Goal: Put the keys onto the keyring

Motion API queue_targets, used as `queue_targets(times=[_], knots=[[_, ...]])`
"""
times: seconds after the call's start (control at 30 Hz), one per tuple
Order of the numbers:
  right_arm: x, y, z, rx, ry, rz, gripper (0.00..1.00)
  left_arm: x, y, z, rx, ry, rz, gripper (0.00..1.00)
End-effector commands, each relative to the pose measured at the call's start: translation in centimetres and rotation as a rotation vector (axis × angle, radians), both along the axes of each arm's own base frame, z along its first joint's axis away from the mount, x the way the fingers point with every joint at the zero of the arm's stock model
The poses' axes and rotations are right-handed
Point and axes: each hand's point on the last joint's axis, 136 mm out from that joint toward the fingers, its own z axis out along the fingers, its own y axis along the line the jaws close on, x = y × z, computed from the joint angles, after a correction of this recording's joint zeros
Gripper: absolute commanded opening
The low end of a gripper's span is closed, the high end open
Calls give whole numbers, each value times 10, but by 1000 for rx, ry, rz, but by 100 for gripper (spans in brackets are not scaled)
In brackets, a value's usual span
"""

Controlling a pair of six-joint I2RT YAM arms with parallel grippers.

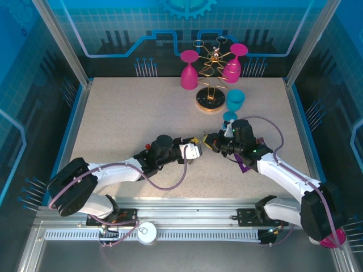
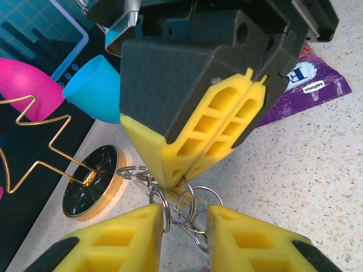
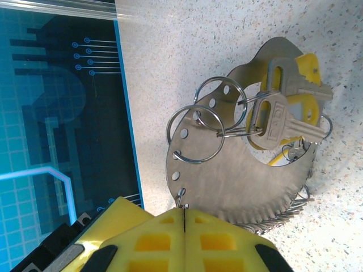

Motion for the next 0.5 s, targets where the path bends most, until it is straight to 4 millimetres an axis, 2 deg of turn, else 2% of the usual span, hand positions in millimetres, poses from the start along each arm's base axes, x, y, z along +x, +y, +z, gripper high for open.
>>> queue_targets(times=[0.0,0.47], knots=[[-4,7,10,37,-22,26,0,6,-8,15,-32,-33,3,27],[-7,12,15,51,-32,42,0,16,-9,19,-37,-55,46,19]])
